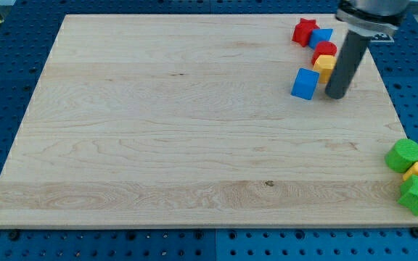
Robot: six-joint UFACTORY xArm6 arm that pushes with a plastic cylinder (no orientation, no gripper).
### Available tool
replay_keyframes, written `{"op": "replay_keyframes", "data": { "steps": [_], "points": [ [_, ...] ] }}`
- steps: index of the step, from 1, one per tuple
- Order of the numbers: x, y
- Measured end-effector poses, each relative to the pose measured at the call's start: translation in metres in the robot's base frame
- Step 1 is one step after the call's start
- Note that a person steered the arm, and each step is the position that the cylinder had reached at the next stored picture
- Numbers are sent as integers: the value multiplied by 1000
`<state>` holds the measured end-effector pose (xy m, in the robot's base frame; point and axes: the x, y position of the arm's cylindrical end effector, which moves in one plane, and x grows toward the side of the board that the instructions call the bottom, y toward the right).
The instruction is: Slide the red star to the left a bit
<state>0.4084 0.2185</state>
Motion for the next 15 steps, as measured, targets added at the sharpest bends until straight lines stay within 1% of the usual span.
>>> {"op": "replay_keyframes", "data": {
  "steps": [1, 2, 4, 5, 6, 7, 8, 9, 10, 12, 15],
  "points": [
    [0, 40],
    [-21, 55],
    [-128, 57],
    [-188, 47],
    [-210, 13],
    [-204, 11],
    [-186, 24],
    [-174, 23],
    [-173, 11],
    [-168, 48],
    [-158, 18]
  ]
}}
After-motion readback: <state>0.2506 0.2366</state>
